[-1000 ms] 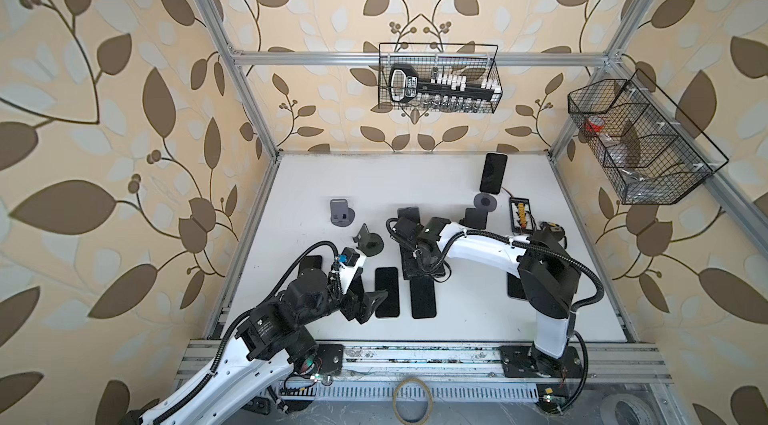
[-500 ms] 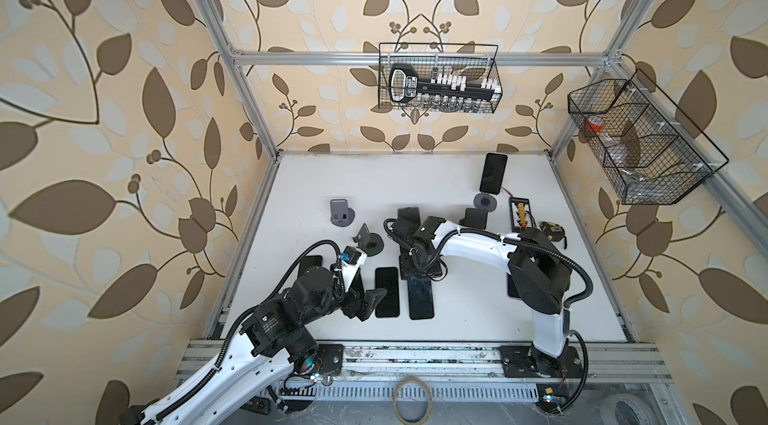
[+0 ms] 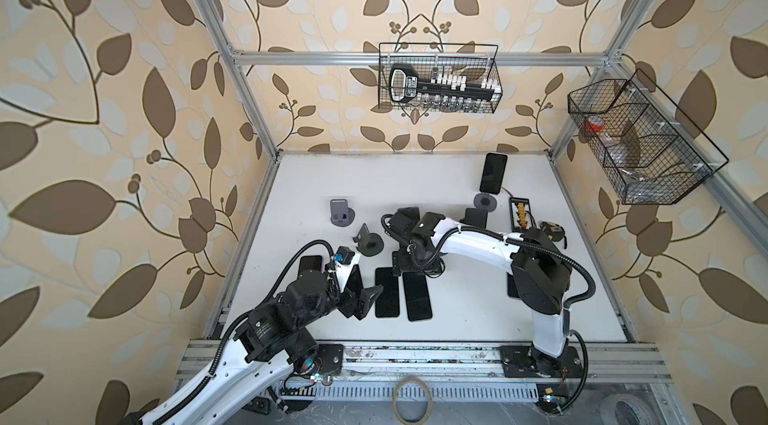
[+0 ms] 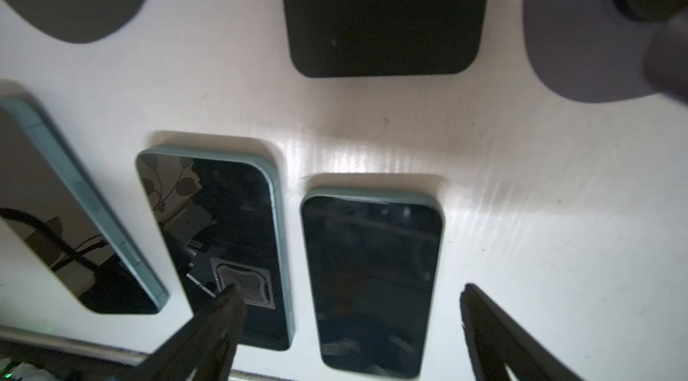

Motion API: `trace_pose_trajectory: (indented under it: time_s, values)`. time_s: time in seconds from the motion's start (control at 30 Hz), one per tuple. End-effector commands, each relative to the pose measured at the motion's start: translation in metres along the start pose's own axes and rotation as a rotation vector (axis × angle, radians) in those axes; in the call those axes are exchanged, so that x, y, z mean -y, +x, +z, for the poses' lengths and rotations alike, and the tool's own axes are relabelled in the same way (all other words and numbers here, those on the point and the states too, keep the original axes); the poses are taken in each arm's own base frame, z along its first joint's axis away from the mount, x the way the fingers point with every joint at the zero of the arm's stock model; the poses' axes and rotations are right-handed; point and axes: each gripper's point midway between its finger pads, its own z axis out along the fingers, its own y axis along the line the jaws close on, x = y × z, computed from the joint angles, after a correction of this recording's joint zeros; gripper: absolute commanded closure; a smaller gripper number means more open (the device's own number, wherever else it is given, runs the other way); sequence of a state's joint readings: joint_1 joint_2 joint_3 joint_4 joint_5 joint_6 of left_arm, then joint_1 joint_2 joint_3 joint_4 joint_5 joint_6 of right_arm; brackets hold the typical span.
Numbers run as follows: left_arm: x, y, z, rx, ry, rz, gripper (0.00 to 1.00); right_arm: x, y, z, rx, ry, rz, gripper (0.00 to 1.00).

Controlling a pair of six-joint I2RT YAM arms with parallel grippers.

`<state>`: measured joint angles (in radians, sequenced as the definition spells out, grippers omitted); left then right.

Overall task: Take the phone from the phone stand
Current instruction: 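Raise the open right gripper away from the placed phone, then reach the right gripper to the standing phone while the left arm moves forward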

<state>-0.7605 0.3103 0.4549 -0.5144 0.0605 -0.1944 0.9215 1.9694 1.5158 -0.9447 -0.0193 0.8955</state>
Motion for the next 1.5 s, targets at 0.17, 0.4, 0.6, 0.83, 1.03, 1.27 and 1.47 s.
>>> trace_pose_trajectory:
  time_s: [0.17, 0.4, 0.6, 0.83, 1.03, 1.27, 1.47]
  values:
    - [-0.006, -0.019, -0.014, 0.106, -0.043, -0.011, 0.01, -0.007, 0.003, -0.03, 0.02, 0.018, -0.012, 0.08]
    - [-0.005, -0.024, -0.018, 0.138, -0.036, 0.0, 0.01, -0.011, -0.005, -0.079, 0.14, 0.012, -0.045, 0.09]
    - [-0.001, -0.027, -0.021, 0.161, -0.018, 0.022, 0.01, -0.011, -0.027, -0.117, 0.293, -0.004, -0.058, 0.1]
    - [0.005, -0.035, -0.022, 0.171, 0.005, 0.05, 0.01, -0.01, -0.05, -0.147, 0.417, -0.004, -0.106, 0.1]
    - [0.012, -0.068, -0.01, 0.214, -0.002, 0.134, 0.01, 0.022, -0.093, -0.169, 0.487, 0.001, -0.065, 0.11]
    - [0.032, -0.119, 0.034, 0.231, 0.031, 0.274, 0.01, 0.069, -0.137, -0.2, 0.584, -0.029, 0.024, 0.11]
    - [0.042, -0.167, 0.091, 0.262, 0.024, 0.358, 0.01, 0.12, -0.176, -0.219, 0.665, -0.039, 0.15, 0.11]
